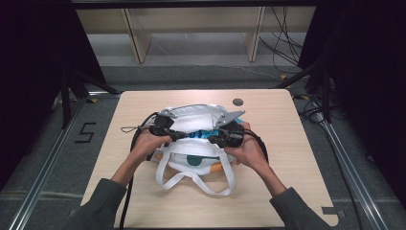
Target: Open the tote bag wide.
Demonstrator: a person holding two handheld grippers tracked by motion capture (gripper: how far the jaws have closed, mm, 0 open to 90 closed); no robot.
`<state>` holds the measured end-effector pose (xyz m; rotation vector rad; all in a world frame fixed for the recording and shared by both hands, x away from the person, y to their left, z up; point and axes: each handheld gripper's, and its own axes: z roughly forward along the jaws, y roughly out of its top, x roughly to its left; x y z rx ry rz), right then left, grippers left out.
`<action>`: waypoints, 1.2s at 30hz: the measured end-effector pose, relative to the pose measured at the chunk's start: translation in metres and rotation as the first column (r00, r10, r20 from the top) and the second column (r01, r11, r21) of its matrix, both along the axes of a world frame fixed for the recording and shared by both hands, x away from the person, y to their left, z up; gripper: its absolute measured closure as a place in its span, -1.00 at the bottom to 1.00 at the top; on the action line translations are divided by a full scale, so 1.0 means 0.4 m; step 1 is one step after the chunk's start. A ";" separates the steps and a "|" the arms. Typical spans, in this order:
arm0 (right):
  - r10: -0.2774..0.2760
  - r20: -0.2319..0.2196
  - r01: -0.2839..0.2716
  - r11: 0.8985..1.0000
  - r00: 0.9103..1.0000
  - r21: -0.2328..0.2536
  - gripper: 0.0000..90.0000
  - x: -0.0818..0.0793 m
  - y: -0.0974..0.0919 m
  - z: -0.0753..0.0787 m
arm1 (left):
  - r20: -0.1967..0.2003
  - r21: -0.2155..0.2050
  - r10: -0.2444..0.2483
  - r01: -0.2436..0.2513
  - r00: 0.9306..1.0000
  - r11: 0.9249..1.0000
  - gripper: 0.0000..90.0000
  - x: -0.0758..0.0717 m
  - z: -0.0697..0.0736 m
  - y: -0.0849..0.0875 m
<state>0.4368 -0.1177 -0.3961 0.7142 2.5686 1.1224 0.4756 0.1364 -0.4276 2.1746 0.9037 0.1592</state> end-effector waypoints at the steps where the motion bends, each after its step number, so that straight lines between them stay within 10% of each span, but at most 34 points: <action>1: 0.000 0.000 0.000 1.000 1.000 0.000 1.00 0.000 0.000 0.000 | -0.002 0.004 -0.016 0.016 1.000 1.000 0.94 -0.005 -0.001 0.001; 7: -0.020 -0.003 0.020 0.995 1.000 -0.098 1.00 0.095 0.054 -0.025 | -0.014 0.024 -0.087 0.087 0.996 0.996 0.97 -0.067 -0.009 0.006; 8: -0.052 0.008 0.052 0.982 0.999 -0.179 1.00 0.121 0.081 -0.036 | -0.016 0.077 -0.151 0.152 0.988 0.985 0.98 -0.091 -0.013 0.011; 10: -0.065 0.008 0.065 0.980 0.998 -0.189 1.00 0.131 0.089 -0.041 | -0.015 0.099 -0.166 0.167 0.986 0.981 0.98 -0.114 -0.020 0.012; 13: -0.129 0.022 0.130 0.961 0.991 -0.243 1.00 0.188 0.114 -0.051 | -0.022 0.099 -0.193 0.194 0.981 0.976 0.99 -0.168 -0.042 0.019; 14: -0.180 0.042 0.184 0.939 0.983 -0.290 1.00 0.231 0.123 -0.065 | -0.018 0.088 -0.200 0.201 0.980 0.976 0.99 -0.195 -0.057 0.024; 20: -0.298 -0.022 0.274 0.904 0.954 -0.329 1.00 0.307 0.131 -0.123 | -0.027 0.019 -0.177 0.177 0.984 0.984 0.99 -0.210 -0.084 0.041; 23: -0.301 -0.033 0.274 0.905 0.953 -0.325 1.00 0.307 0.131 -0.115 | -0.004 0.025 -0.172 0.172 0.985 0.985 0.96 -0.206 -0.061 0.042; 29: -0.187 -0.039 0.177 0.967 0.982 -0.184 1.00 0.221 0.069 -0.023 | 0.078 -0.029 -0.119 0.122 0.990 0.992 0.88 -0.154 0.035 0.032; 36: -0.032 -0.064 0.017 0.973 0.997 -0.229 1.00 0.076 0.005 -0.025 | 0.073 0.075 -0.046 0.041 0.996 0.996 0.87 0.016 0.062 -0.048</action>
